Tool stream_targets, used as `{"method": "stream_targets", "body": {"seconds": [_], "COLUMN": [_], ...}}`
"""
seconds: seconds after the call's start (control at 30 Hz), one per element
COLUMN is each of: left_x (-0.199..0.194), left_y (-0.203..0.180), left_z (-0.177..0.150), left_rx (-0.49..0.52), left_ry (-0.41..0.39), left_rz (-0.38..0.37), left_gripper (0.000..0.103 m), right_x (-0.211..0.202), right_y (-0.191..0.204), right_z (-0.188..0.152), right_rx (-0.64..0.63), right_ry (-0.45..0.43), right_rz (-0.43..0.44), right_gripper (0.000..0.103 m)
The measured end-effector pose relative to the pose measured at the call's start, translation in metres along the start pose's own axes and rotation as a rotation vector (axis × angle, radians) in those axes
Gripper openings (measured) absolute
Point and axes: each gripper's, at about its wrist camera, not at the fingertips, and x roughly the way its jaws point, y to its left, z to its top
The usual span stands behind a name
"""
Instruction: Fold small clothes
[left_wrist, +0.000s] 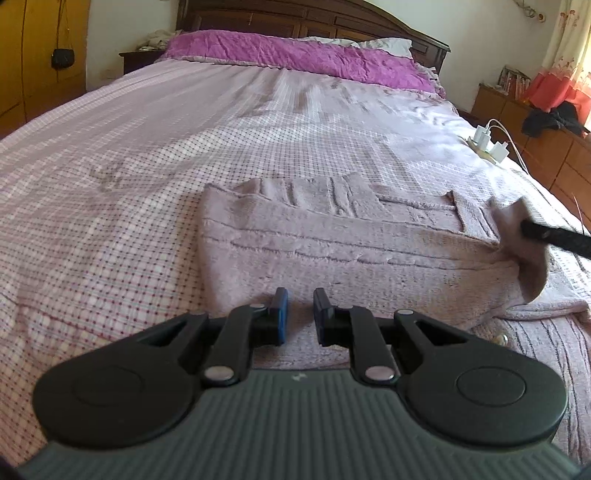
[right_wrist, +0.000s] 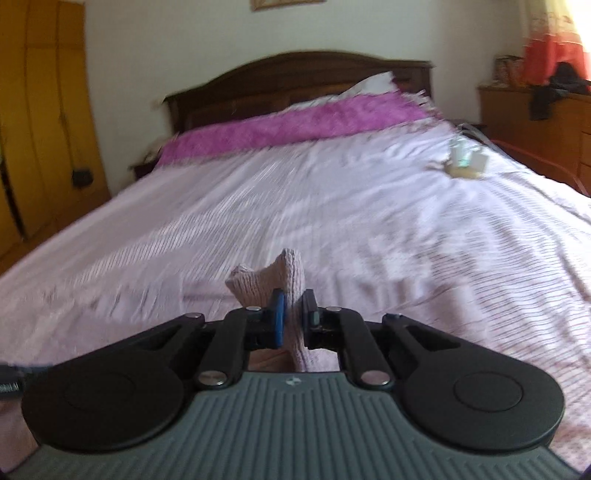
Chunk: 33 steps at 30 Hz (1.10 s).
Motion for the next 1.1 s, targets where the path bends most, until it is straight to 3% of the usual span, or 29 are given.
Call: {"method": "stream_targets", "body": {"seconds": [0.2,0.43,0.57,0.67,0.8,0.93,1.1], "left_x": [0.003,0.008,0.007,0.008,0.008,0.008,0.009], "left_y": [0.002,0.013,0.016,0.015,0.014,0.013,0.014], "left_z": [0.003,0.004,0.004,0.004,0.004,0.005,0.004], "left_rx": [0.013,0.020,0.024,0.029,0.036,0.036,0.030], "left_ry": [0.001,0.019,0.020,0.022,0.026,0.026,0.023], "left_rz": [0.019,0.011,0.009,0.013,0.019,0.019,0.017], "left_gripper": [0.018,0.019,0.019,0.019,0.019,0.019,0.019], "right_x": [-0.020,-0.018,-0.023,-0.031,-0.046,-0.044,-0.021], "right_y": [-0.052,-0.102,-0.107,-0.105,-0.097,-0.088,-0.079], "right_z": [0.005,-0.030,-0.049,-0.050,-0.039,-0.027,-0.037], "right_rx": [0.143,0.313,0.346,0.347,0.325,0.271,0.238], "right_ry": [-0.004,0.112,0.156,0.142,0.084,0.058,0.121], "right_rz": [-0.054,-0.096,-0.098,-0.113,-0.145,-0.091,-0.046], "right_gripper": [0.010,0.012,0.012,0.013,0.022,0.029,0.035]}}
